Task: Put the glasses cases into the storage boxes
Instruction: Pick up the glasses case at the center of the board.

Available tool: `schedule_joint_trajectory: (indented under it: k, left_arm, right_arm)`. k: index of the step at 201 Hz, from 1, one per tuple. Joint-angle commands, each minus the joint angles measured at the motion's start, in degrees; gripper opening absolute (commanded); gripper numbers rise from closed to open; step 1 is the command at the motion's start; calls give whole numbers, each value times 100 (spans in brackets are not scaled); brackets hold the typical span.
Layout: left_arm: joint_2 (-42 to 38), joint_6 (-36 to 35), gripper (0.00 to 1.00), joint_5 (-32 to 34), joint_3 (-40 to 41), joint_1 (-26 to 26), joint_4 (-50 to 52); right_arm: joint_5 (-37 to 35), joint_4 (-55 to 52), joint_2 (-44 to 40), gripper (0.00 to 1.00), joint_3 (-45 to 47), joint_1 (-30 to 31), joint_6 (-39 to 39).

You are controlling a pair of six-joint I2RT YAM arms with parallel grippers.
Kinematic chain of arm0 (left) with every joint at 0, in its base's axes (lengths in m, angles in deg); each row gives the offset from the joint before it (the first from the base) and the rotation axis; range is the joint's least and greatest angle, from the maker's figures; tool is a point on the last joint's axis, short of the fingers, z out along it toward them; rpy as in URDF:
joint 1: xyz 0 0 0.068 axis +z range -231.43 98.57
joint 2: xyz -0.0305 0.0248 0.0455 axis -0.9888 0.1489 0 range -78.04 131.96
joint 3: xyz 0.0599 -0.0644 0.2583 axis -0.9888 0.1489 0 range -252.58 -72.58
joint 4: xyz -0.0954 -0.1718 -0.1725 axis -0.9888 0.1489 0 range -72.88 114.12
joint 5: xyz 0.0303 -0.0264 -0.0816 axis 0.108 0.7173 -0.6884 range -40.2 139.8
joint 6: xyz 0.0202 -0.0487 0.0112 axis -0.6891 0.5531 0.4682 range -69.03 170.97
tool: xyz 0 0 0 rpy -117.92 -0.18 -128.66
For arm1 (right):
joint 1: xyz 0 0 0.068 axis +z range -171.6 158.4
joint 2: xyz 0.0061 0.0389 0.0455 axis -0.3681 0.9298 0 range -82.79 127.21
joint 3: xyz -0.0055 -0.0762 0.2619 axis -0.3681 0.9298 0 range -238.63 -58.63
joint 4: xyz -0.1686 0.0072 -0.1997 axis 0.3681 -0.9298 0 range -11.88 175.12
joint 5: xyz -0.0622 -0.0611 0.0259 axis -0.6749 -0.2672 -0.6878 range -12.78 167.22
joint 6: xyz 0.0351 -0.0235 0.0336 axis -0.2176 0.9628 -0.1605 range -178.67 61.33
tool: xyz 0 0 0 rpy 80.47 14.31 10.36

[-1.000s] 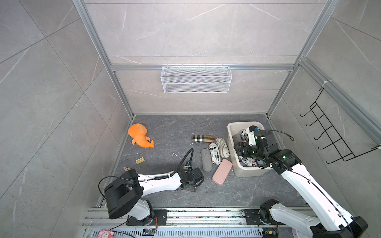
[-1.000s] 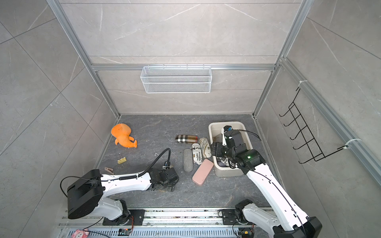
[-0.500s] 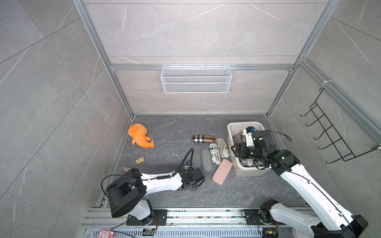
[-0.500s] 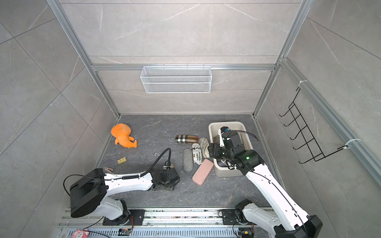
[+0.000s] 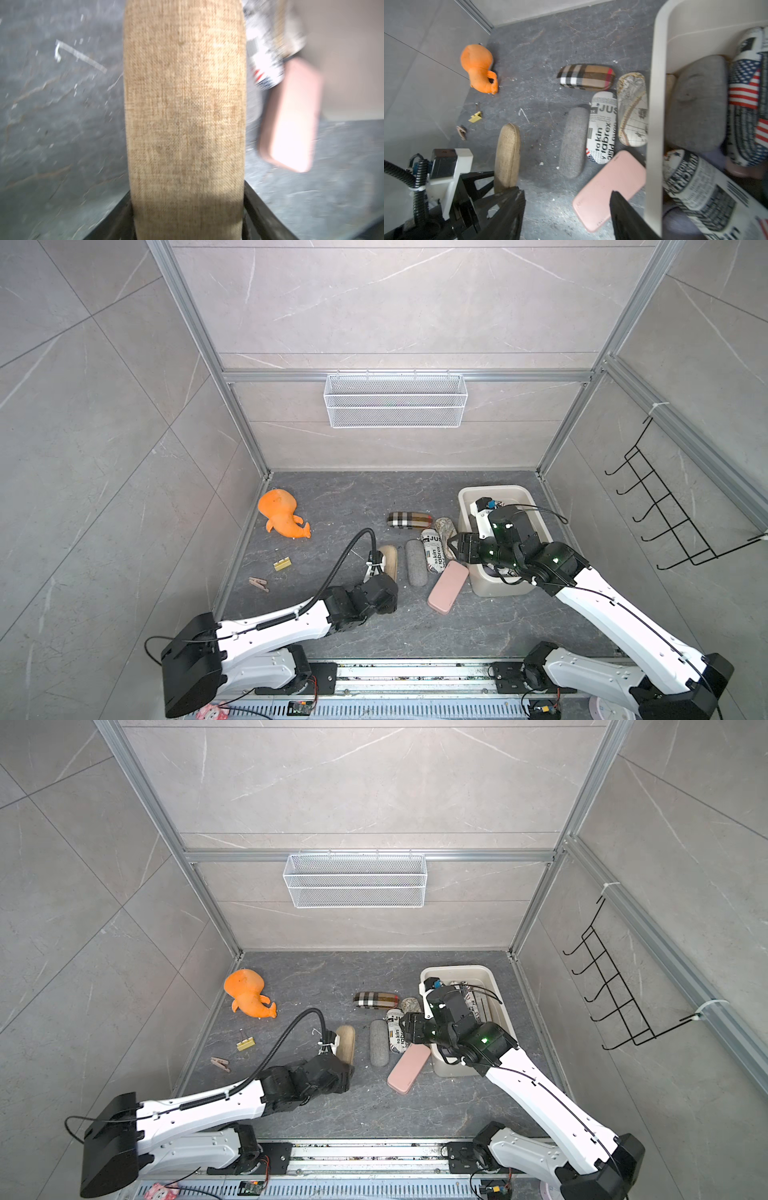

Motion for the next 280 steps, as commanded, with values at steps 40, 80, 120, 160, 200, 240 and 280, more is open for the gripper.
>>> schedule_joint_trajectory:
  k: [40, 80, 120, 160, 200, 240, 280]
  left_arm:
    - [-253, -1007, 59, -230, 62, 36, -2057]
    - [-67, -1196, 58, -445, -80, 32, -2443]
    - [-245, -1166, 59, -517, -10, 36, -2705]
    - [-359, -1216, 59, -685, 17, 36, -2727]
    - [-422, -1201, 59, -676, 155, 36, -2944]
    - [-412, -1206, 85, -721, 41, 36, -2660]
    - [-764, -940, 93, -693, 214, 36, -2307]
  right_arm:
    - [580, 1414, 64, 70, 377, 605, -369]
    - [502, 1471, 542, 77, 213, 1014, -343]
    - [75, 1660, 970, 74, 140, 1058, -685]
    - [442, 1964, 1419, 65, -22, 1073, -663]
    - [741, 2138, 1432, 48, -62, 1090, -749]
    - [592, 1856, 1225, 41, -119, 1088, -661]
    - [203, 1263, 1013, 40, -658, 1055, -444]
